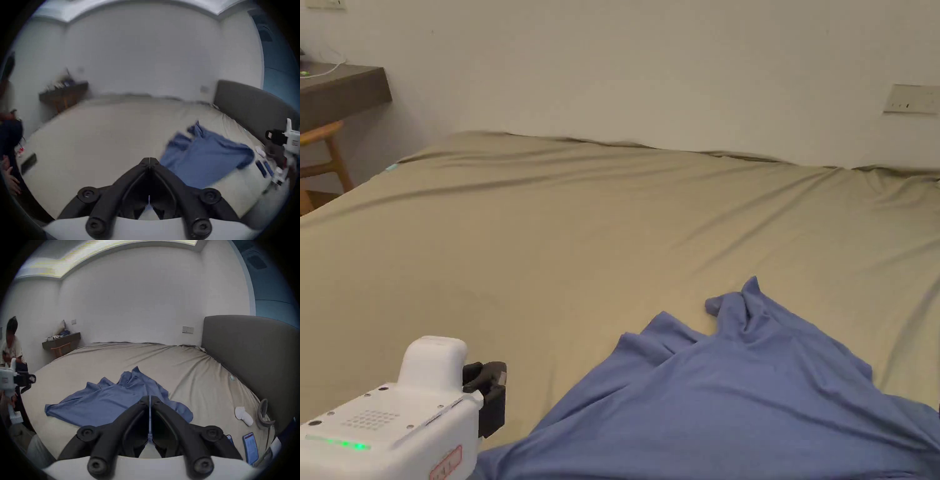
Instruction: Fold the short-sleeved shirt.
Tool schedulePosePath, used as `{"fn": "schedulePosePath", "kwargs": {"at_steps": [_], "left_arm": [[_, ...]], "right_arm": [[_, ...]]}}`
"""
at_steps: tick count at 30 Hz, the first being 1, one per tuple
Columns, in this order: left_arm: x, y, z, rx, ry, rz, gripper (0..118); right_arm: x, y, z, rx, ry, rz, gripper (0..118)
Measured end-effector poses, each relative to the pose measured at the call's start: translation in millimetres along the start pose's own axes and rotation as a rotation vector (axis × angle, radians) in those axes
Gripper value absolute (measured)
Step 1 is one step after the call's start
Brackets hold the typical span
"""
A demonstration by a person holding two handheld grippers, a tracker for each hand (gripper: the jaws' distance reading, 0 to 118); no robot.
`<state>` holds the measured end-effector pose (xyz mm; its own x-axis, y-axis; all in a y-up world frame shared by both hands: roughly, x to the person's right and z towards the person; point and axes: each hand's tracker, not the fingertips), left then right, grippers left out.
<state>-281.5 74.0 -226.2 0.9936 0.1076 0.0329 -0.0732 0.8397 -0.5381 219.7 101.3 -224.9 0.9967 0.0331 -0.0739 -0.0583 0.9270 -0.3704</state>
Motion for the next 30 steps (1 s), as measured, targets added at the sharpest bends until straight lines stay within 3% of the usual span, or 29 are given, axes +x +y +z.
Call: {"fn": "schedulePosePath", "kwargs": {"at_steps": [2,3,4,5,6,13,15,16,17,18,19,21,22,23,25,30], "left_arm": [[-22,-1,-21,-0.196,-0.086,0.052,4],[-33,-5,-32,-0.299,-0.075,0.084,22],[-38,-14,-39,-0.312,-0.049,0.095,68],[-41,-20,-46,-0.338,-0.027,0.071,98],[-45,-26,-49,-0.365,-0.020,0.053,103],[-35,-57,-93,-0.484,0.028,0.080,103],[-31,-61,-101,-0.511,-0.007,0.091,97],[-27,-62,-101,-0.506,0.008,0.087,89],[-24,-60,-96,-0.469,0.057,0.044,74],[-21,-59,-93,-0.445,0.073,0.010,50],[-21,-58,-91,-0.446,0.040,0.010,12],[-18,-57,-89,-0.407,-0.054,0.065,5],[-13,-57,-90,-0.410,-0.027,0.055,5],[-10,-55,-89,-0.421,0.016,0.009,5],[-9,-54,-90,-0.424,0.047,-0.050,5],[-13,-56,-95,-0.435,0.013,0.049,5]], "right_arm": [[-4,2,-3,-0.020,0.021,0.006,4],[-5,3,-6,-0.032,0.032,0.007,4],[-6,3,-9,-0.043,0.044,0.007,4],[-8,2,-13,-0.051,0.056,0.010,4],[-9,3,-17,-0.062,0.068,0.017,4],[-17,14,-64,-0.158,0.138,0.057,4],[-10,22,-94,-0.204,0.176,0.053,4],[-7,32,-113,-0.237,0.185,0.053,4],[-3,40,-132,-0.267,0.196,0.050,4],[2,52,-155,-0.303,0.206,0.049,4],[7,64,-181,-0.329,0.205,0.059,4],[14,85,-234,-0.414,0.215,0.082,5],[16,97,-265,-0.470,0.227,0.101,15],[18,105,-292,-0.540,0.257,0.111,37],[17,115,-355,-0.696,0.294,0.124,96],[-13,104,-447,-0.899,0.268,0.271,102]]}}
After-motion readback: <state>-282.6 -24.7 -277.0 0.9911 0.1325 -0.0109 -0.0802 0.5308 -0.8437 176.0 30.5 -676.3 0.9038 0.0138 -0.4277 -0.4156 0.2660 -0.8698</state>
